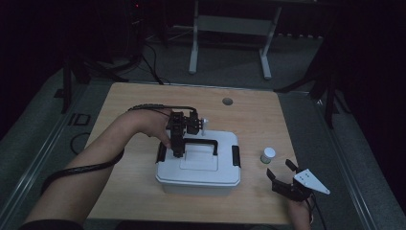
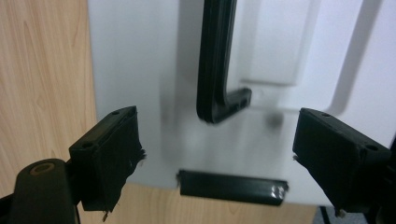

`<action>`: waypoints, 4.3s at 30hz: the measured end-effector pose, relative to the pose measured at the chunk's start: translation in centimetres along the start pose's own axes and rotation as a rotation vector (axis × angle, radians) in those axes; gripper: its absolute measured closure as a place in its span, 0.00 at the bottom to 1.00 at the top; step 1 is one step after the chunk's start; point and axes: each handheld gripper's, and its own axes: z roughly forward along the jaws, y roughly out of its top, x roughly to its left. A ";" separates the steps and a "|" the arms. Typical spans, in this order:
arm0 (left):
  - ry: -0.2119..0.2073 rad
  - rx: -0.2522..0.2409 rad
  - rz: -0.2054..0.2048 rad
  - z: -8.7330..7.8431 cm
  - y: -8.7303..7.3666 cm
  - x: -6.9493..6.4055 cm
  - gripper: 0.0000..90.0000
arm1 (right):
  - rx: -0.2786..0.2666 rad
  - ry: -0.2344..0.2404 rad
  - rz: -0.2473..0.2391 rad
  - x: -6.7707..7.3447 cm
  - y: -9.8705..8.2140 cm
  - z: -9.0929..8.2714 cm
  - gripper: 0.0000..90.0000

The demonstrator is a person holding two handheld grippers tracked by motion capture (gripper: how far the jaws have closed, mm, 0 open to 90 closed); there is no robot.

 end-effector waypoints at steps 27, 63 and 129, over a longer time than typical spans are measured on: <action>-0.053 0.086 -0.038 0.7 2.0 -1.0 0.89 | 0.001 0.002 0.002 0.0 0.0 0.0 0.16; -0.053 0.053 -0.013 -2.2 0.8 -1.6 0.93 | 0.006 0.002 -0.008 0.0 0.0 0.1 0.16; -0.012 -0.055 -0.373 -4.2 -18.7 -2.5 0.93 | 0.016 -0.005 -0.008 0.1 0.1 0.2 0.16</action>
